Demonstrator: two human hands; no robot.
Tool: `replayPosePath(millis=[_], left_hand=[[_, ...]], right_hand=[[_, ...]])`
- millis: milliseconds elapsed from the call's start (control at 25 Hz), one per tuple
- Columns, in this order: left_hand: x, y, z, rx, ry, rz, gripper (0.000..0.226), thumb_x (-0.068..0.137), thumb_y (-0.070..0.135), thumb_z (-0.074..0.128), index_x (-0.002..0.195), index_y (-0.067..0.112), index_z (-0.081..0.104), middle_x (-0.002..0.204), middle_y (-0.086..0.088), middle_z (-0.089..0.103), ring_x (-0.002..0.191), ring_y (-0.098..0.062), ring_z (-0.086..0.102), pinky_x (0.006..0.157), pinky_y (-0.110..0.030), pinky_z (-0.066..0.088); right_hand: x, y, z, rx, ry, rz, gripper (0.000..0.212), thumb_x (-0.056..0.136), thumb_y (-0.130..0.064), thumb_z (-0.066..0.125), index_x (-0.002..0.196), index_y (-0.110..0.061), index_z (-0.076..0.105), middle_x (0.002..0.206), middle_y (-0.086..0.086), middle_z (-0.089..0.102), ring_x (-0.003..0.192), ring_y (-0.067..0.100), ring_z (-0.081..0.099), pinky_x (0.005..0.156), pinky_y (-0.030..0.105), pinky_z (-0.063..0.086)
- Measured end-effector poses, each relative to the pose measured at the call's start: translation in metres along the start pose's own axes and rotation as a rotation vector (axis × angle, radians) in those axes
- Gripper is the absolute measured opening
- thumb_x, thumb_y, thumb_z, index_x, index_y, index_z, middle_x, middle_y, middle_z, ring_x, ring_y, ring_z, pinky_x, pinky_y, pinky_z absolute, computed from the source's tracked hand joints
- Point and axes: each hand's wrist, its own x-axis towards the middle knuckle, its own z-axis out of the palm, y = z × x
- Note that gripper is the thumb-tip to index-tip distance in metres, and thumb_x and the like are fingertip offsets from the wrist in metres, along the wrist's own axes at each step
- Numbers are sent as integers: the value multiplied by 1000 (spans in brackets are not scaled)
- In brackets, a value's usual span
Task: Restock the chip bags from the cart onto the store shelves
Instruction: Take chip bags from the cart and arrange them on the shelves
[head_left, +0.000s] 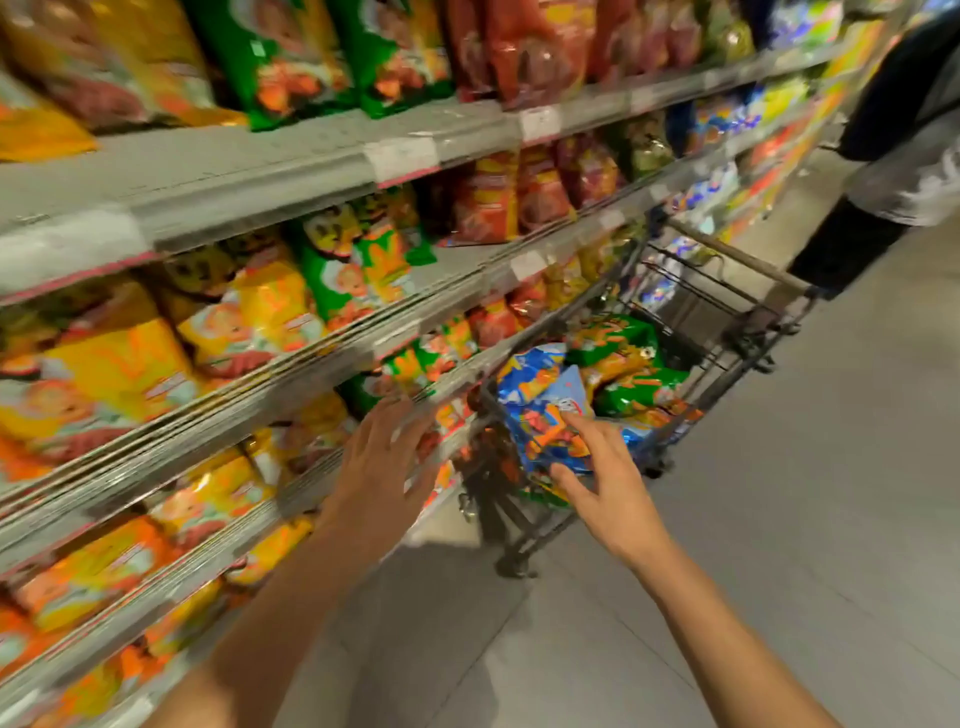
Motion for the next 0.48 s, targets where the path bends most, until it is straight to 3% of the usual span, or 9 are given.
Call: replayPosePath(millis=[80, 160, 280, 400, 480], left_hand=[[33, 9, 39, -4, -97, 44, 49, 96, 32, 51, 139, 7, 57, 144, -19, 50, 135, -39, 42, 115, -52, 34], [65, 11, 72, -31, -183, 45, 50, 93, 28, 61, 138, 8, 57, 144, -17, 49, 135, -41, 44, 111, -58, 38], [115, 13, 126, -89, -261, 90, 51, 86, 21, 74, 134, 8, 61, 137, -19, 53, 129, -42, 49, 108, -54, 41], [164, 7, 183, -138, -362, 121, 51, 79, 13, 83, 125, 1, 66, 125, -24, 61, 116, -45, 59, 102, -42, 42], [198, -4, 219, -183, -446, 39, 52, 88, 19, 76, 136, 4, 60, 135, -21, 55, 128, -41, 51, 109, -38, 34]], right_hand=[[4, 38, -21, -5, 57, 90, 58, 90, -4, 73, 143, -5, 51, 134, 17, 55, 129, 32, 50, 112, 35, 37], [8, 69, -31, 20, 80, 200, 58, 90, -4, 73, 143, -4, 51, 135, 18, 53, 128, 34, 51, 109, 47, 43], [21, 109, -36, 42, 94, 361, 60, 92, -10, 71, 147, -5, 47, 138, 17, 50, 131, 31, 49, 107, 51, 45], [41, 141, -39, 51, 87, 489, 62, 94, -12, 70, 150, -9, 43, 140, 14, 47, 133, 28, 48, 109, 48, 44], [61, 158, -43, 41, 103, 605, 62, 93, -10, 70, 149, -10, 44, 138, 12, 48, 127, 26, 52, 102, 41, 49]])
